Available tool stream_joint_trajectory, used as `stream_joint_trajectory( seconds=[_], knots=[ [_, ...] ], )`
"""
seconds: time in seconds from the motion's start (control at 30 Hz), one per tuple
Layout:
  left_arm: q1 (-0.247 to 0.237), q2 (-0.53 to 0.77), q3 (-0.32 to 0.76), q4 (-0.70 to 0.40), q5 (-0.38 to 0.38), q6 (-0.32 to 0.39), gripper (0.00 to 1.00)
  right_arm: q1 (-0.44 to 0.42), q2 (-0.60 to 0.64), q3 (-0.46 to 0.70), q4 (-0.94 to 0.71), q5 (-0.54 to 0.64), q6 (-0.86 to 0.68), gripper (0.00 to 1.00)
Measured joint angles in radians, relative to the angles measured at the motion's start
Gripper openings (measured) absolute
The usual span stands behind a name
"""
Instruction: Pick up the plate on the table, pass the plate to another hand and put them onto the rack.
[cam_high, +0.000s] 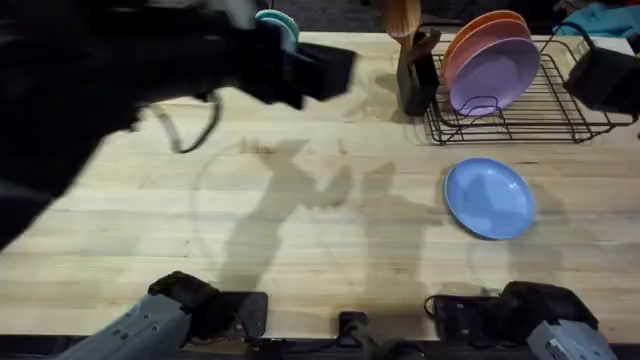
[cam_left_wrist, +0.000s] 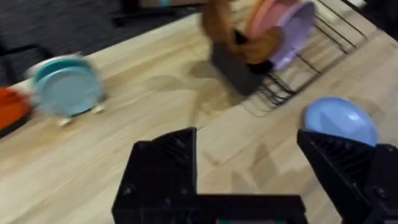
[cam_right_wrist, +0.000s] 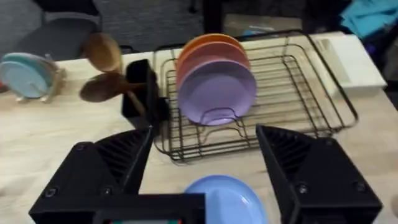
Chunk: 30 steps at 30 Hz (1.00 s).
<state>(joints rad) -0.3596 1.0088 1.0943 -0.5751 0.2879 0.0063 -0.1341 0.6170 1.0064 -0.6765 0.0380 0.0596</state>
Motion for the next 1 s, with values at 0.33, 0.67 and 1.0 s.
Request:
stream_joint_trajectory(
  seconds=[0.33,0.67,1.0],
  knots=[
    [-0.37,0.295,0.0,0.269,-0.161,-0.053,0.995,-0.053,0.0,0.007,-0.045,0.0,0.028,0.996],
    [-0.525,0.452,0.0,0.304,-0.268,-0.183,0.995,-0.053,0.0,0.007,-0.045,0.0,0.031,0.997],
    [-0.63,0.599,0.0,0.425,-0.285,-0.209,0.995,-0.053,0.0,0.007,-0.045,0.0,0.038,0.997]
  ],
)
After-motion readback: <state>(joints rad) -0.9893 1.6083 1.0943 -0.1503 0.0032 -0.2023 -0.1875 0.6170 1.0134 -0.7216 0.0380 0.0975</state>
